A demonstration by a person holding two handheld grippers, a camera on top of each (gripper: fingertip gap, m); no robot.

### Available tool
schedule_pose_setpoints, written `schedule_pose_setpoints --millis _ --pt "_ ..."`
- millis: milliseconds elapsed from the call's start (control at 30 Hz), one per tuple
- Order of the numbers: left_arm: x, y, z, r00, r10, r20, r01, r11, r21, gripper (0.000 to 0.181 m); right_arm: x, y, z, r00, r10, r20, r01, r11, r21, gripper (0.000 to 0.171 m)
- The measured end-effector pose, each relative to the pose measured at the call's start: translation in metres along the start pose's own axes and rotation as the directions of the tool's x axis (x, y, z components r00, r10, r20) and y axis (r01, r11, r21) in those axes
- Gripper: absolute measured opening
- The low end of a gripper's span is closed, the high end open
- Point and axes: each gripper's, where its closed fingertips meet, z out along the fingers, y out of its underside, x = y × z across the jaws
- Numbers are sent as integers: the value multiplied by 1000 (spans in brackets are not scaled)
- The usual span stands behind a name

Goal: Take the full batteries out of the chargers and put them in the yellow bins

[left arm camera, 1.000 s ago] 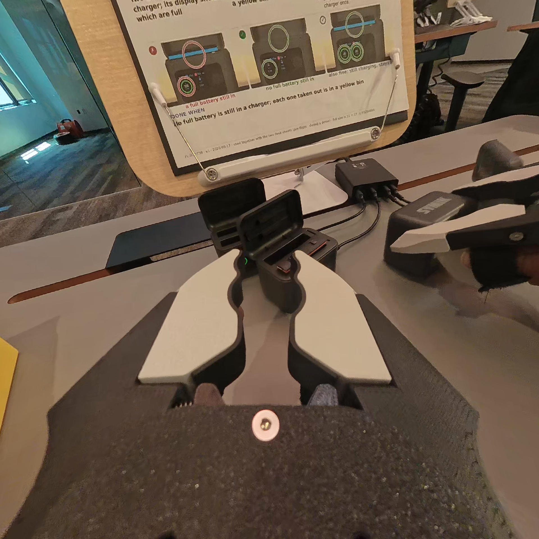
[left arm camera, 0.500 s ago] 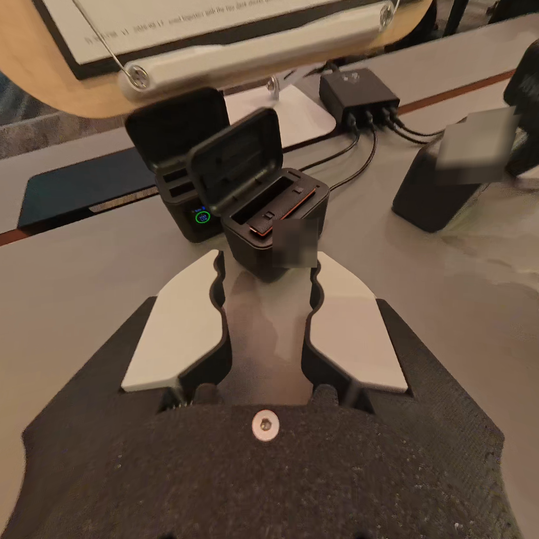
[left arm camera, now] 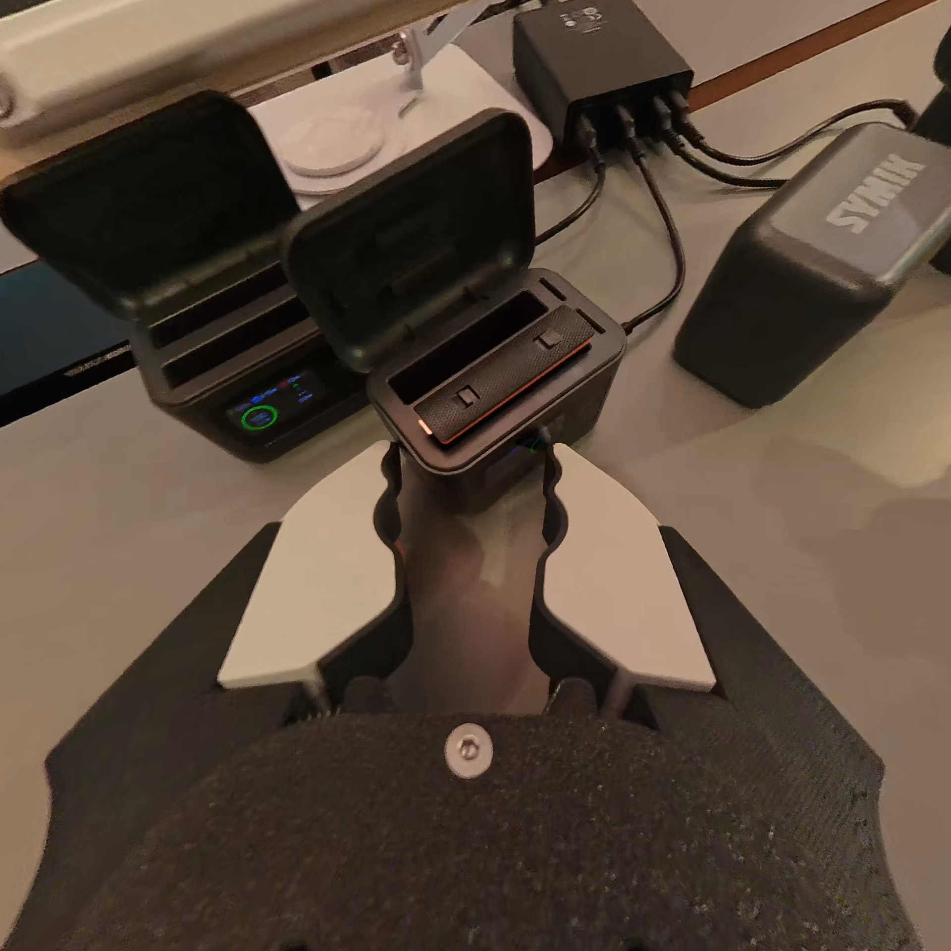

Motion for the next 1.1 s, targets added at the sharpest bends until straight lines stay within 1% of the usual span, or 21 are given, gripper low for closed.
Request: schedule_pose_setpoints --millis 200,500,667,900,1000,1100 --pt "26 -11 13 996 79 -47 -79 997 4 54 5 2 -1 1000 15 -8 -14 1000 6 87" --pt "57 -25 28 988 121 -100 -119 993 20 54 8 5 0 1000 15 -10 -15 1000 4 84" --pt "68 -28 30 983 149 -111 -146 989 31 50 14 7 0 999 22 -25 -22 1000 8 83" --pt "53 -34 14 993 94 -75 -87 993 84 49 15 10 1 999 16 -30 -16 1000 6 82" --pt "42 -42 0 997 66 -35 -61 987 146 47 14 8 0 999 15 -30 -14 1000 22 81" --pt "30 -53 -19 999 42 17 -45 971 235 40 16 4 -1 999 0 -49 3 999 51 81"
